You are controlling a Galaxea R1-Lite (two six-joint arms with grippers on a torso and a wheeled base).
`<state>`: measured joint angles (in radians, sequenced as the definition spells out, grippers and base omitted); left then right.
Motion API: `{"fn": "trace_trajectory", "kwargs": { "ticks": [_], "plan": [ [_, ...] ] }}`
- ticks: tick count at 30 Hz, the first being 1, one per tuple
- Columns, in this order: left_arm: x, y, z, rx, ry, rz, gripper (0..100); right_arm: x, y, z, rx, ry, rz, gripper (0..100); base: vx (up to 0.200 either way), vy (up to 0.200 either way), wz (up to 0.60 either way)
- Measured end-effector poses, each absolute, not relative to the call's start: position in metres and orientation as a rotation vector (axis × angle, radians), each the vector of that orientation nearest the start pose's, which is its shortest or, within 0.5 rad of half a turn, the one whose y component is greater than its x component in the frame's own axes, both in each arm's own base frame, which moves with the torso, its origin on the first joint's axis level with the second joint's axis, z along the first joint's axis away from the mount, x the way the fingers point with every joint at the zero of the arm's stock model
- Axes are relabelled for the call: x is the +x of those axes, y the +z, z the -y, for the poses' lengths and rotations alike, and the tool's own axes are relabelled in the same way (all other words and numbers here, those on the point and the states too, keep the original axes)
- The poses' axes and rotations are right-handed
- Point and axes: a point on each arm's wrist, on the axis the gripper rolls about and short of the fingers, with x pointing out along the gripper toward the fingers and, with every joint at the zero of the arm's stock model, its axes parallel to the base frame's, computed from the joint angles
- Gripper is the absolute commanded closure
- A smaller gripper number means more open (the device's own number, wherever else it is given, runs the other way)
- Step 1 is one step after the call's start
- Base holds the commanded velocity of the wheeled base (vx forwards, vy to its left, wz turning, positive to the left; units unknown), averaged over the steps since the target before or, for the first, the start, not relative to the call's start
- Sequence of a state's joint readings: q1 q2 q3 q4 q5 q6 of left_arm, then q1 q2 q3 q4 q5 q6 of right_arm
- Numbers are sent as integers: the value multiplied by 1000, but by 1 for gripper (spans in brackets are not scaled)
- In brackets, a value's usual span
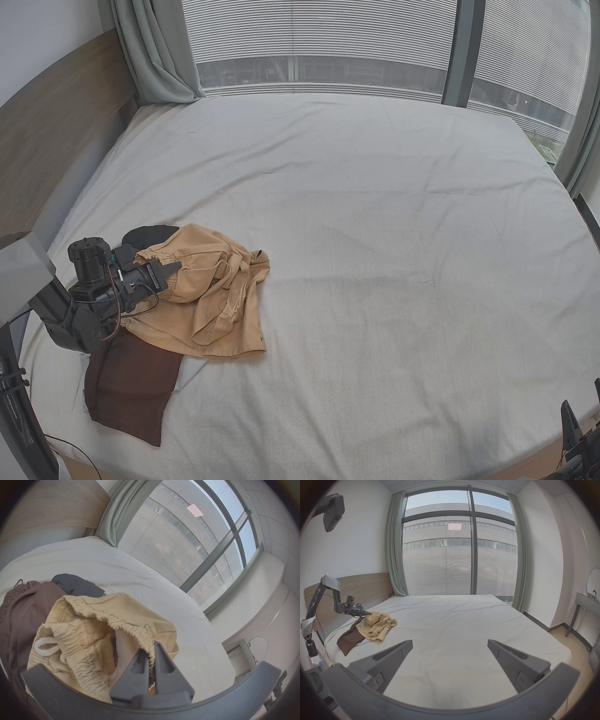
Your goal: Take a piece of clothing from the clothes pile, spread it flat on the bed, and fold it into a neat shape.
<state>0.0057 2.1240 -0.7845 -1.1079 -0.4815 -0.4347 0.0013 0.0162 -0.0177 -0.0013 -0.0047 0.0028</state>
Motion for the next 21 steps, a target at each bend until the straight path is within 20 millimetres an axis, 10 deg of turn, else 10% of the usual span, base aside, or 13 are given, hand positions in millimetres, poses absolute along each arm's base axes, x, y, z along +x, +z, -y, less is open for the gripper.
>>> {"fn": "trace_trajectory", "kwargs": {
  "ticks": [21],
  "plan": [
    [334,124,26,-491,-485,-245,100,-23,81,0,4,-3,3,0,0,0,0]
  ]
}}
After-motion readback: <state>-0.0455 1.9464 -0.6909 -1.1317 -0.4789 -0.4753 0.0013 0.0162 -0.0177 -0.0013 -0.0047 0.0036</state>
